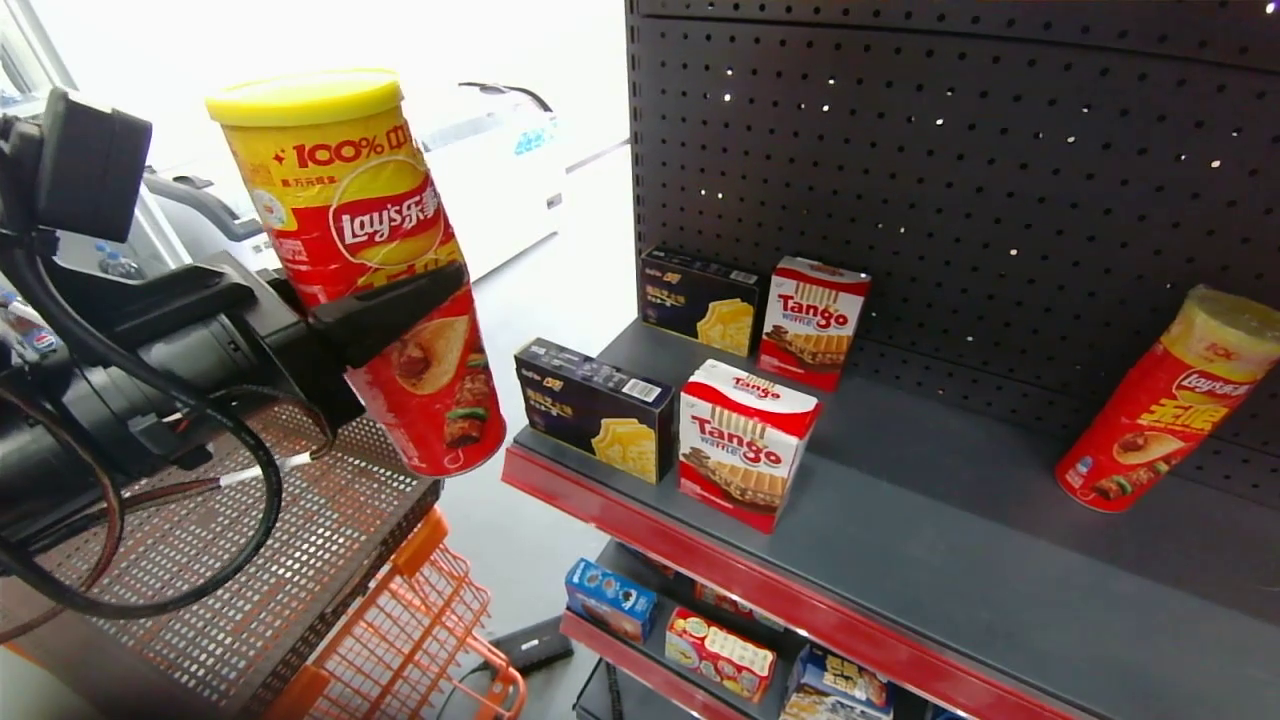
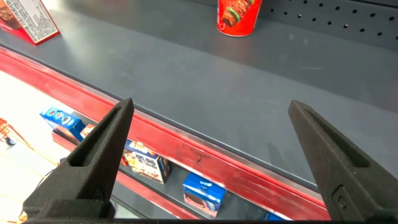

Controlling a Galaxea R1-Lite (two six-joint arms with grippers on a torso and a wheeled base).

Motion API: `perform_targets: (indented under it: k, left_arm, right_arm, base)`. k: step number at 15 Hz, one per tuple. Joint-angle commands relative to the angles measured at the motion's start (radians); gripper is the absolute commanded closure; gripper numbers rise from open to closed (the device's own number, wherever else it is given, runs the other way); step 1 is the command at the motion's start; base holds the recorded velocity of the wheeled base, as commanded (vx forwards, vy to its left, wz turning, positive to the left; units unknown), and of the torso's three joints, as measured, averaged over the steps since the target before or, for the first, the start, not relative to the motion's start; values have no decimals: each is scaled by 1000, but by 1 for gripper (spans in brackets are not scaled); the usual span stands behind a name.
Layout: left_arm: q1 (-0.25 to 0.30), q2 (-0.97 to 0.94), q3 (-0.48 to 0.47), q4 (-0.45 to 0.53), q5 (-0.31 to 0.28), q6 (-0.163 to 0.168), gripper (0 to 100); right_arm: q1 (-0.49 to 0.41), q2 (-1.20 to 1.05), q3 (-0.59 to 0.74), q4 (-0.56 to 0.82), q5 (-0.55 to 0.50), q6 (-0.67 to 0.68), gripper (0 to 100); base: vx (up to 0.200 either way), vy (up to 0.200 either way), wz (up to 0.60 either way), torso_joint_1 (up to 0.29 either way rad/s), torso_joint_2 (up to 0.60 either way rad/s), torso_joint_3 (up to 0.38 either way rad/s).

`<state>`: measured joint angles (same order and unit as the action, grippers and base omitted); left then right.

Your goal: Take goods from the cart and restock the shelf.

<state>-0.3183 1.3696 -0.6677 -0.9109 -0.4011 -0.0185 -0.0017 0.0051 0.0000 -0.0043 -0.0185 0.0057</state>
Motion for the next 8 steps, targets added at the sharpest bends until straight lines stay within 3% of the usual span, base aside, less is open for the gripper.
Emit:
perform_targets:
  k: [1, 3, 6, 8]
  left_arm:
    - [-87, -3, 11, 0, -13, 0, 100]
    - [-93, -6, 10, 3, -71, -8, 100]
    - [-76, -7, 0, 24, -140, -66, 100]
    - [-62, -7, 7, 13, -203, -66, 100]
  right_arm:
    - [2, 1, 0, 0, 0, 0, 0]
    - [0, 1, 0, 0, 0, 0, 0]
    - [0, -1, 0, 0, 0, 0, 0]
    - [0, 1, 0, 1, 2, 0, 0]
  base:
    - [0, 0, 0, 0, 0, 0]
    - [0, 0, 0, 0, 0, 0]
    - [0, 0, 0, 0, 0, 0]
    - [0, 0, 0, 0, 0, 0]
